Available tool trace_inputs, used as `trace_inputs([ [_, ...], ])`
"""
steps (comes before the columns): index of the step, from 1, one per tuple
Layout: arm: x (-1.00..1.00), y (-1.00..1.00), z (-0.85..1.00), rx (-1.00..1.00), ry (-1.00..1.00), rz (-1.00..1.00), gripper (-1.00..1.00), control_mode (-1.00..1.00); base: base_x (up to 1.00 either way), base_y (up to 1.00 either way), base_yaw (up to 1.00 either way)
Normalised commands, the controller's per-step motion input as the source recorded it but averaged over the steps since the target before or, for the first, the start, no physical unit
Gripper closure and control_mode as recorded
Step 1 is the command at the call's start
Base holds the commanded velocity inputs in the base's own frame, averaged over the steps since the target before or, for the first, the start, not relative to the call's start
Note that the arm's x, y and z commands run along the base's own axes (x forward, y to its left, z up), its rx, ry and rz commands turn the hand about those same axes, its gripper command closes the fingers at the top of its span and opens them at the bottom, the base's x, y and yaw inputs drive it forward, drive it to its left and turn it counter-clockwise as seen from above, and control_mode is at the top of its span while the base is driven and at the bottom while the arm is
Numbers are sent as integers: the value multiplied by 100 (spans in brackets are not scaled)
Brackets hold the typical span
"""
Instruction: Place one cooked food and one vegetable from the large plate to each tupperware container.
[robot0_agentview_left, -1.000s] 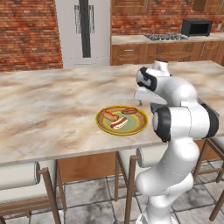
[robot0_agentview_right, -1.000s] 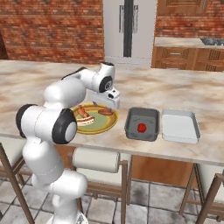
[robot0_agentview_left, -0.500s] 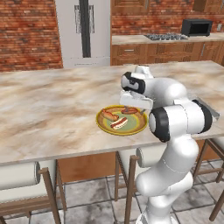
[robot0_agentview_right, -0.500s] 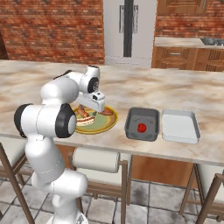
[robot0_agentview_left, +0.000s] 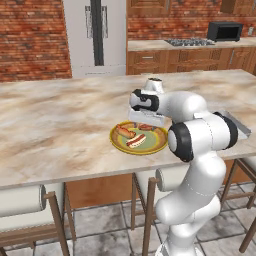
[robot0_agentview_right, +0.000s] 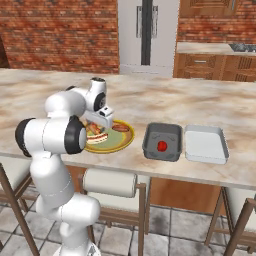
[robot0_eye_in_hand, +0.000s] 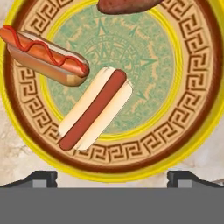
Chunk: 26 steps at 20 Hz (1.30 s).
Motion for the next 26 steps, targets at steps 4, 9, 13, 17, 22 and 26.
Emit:
trace_inputs([
  [4,19,30,-18,0,-7,0,-100,-100,0,0,0],
  [9,3,3,-25,0,0,0,-100,-100,0,0,0],
  [13,6,6,-26,0,0,0,-100,-100,0,0,0],
  [17,5,34,-7,-1,0,0,-100,-100,0,0,0],
  [22,16,16,-19,-1,0,-5,-100,-100,0,0,0],
  [26,5,-12,-33,0,0,-14,-100,-100,0,0,0],
])
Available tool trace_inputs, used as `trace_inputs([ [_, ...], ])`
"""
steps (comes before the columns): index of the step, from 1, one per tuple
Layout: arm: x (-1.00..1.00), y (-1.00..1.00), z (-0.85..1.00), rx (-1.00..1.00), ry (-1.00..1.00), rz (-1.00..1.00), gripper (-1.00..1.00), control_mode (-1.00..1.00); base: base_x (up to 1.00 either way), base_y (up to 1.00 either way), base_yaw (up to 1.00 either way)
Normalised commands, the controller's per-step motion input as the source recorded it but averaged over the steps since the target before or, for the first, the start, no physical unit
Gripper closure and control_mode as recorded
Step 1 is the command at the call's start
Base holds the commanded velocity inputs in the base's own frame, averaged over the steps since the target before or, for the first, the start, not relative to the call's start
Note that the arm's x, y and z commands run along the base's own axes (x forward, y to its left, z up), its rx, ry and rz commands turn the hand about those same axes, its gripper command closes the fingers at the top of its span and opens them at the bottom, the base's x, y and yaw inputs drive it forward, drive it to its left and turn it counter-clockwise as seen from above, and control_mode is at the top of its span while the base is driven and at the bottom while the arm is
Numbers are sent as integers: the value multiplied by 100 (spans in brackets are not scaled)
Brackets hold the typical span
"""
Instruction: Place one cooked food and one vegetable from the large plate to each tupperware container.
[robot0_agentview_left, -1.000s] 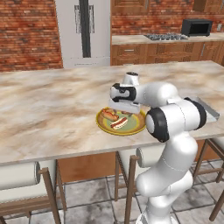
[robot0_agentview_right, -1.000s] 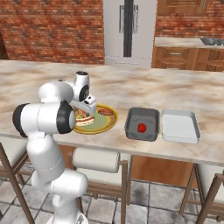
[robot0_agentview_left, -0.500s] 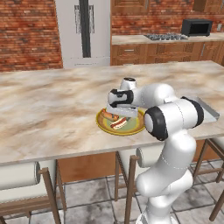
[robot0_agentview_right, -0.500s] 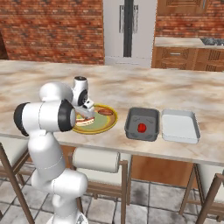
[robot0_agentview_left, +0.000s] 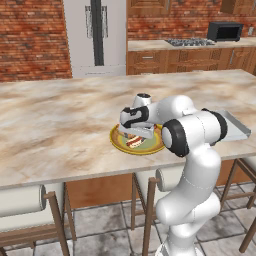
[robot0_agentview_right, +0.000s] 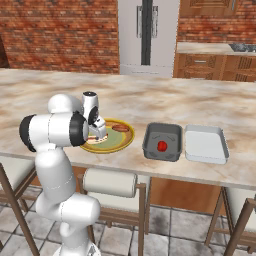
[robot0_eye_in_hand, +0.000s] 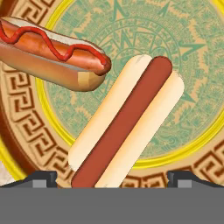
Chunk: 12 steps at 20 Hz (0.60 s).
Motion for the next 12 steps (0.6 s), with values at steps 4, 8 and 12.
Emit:
trace_inputs([
  [4,0,-4,-21,0,0,-14,-100,-100,0,0,0],
  [8,4,0,-13,0,0,-13,-100,-100,0,0,0],
  [12,10,0,-1,0,0,-6,-100,-100,0,0,0],
])
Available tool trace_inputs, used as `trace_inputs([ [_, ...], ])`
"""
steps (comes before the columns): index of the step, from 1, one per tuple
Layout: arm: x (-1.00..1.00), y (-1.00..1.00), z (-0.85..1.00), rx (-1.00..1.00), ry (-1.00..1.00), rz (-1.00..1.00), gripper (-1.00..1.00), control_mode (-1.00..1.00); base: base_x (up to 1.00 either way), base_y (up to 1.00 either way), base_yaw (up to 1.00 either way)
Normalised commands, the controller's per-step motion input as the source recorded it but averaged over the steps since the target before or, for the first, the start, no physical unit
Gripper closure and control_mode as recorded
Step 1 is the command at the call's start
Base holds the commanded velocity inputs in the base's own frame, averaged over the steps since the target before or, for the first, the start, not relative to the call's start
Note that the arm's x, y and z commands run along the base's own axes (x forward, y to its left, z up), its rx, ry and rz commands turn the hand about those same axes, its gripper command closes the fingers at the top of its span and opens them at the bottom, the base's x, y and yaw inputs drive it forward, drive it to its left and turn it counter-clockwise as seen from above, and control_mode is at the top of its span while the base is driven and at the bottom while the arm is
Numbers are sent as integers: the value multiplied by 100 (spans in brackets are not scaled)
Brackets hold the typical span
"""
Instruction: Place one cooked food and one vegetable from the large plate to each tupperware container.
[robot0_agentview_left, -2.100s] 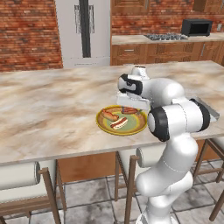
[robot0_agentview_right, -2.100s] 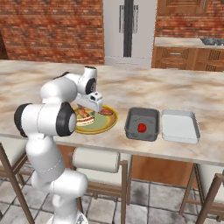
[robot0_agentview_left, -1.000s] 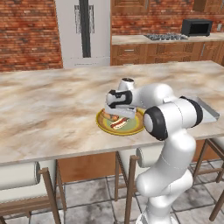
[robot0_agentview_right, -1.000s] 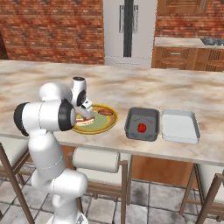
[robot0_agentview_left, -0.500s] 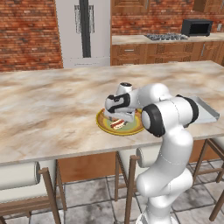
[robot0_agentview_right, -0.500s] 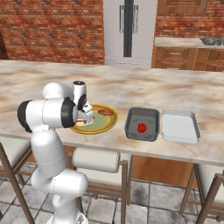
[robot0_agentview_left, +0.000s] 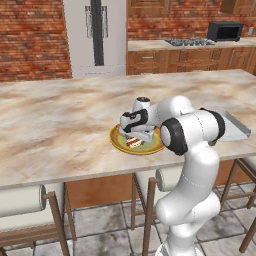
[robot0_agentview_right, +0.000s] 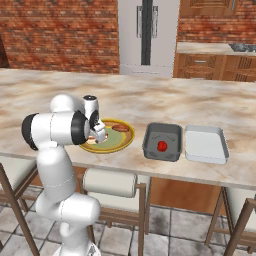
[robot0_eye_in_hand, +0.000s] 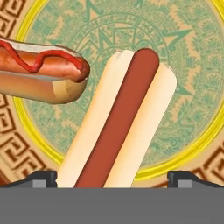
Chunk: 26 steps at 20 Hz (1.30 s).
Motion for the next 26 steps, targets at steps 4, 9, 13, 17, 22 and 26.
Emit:
trace_inputs([
  [4,4,0,-7,0,0,-3,-100,-100,0,0,0],
  [9,16,0,-14,0,0,-4,-100,-100,0,0,0],
  [13,14,0,-14,0,0,-4,-100,-100,0,0,0],
  [17,1,0,-19,0,0,-3,-100,-100,0,0,0],
  [22,0,0,-9,0,0,-1,-100,-100,0,0,0],
  [26,0,0,0,0,0,0,100,-100,0,0,0],
])
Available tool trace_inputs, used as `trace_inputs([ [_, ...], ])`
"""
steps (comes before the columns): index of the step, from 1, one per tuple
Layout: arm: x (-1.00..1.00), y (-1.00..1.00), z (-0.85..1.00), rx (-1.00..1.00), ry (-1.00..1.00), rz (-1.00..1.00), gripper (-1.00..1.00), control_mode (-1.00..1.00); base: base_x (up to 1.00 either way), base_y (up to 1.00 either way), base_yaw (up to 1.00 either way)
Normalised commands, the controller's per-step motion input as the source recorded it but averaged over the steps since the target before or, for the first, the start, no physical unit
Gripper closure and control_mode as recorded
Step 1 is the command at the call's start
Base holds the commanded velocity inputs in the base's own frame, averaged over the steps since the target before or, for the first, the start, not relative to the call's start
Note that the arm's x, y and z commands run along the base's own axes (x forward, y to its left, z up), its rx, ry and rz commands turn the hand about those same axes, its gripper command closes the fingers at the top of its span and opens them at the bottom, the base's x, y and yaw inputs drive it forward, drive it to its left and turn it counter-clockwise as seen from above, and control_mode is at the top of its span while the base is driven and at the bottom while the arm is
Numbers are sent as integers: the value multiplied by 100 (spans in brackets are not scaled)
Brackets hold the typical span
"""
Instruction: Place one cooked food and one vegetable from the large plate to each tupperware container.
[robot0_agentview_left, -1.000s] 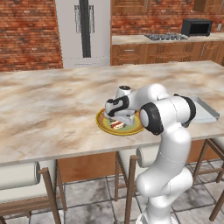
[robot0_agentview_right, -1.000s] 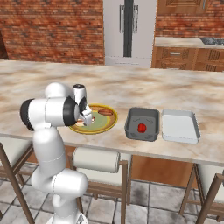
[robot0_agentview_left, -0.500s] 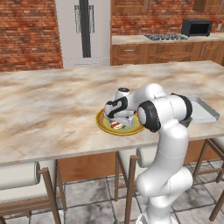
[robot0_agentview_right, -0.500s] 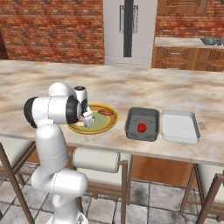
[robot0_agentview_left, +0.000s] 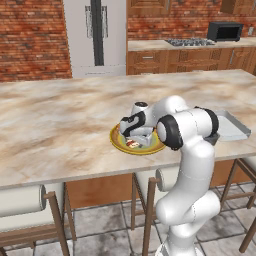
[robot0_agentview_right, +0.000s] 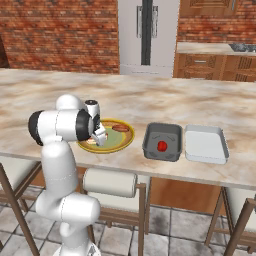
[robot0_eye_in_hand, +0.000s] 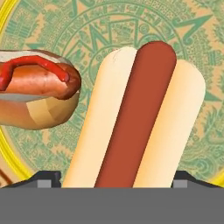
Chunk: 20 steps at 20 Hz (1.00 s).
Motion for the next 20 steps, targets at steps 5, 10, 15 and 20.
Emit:
trace_inputs([
  [5,0,0,0,0,0,0,100,-100,0,0,0],
  [10,-49,-20,66,5,-3,2,100,-100,0,0,0],
  [15,-83,-57,89,8,-9,8,100,-100,0,0,0],
  [20,-3,-96,70,-4,-2,18,100,-100,0,0,0],
])
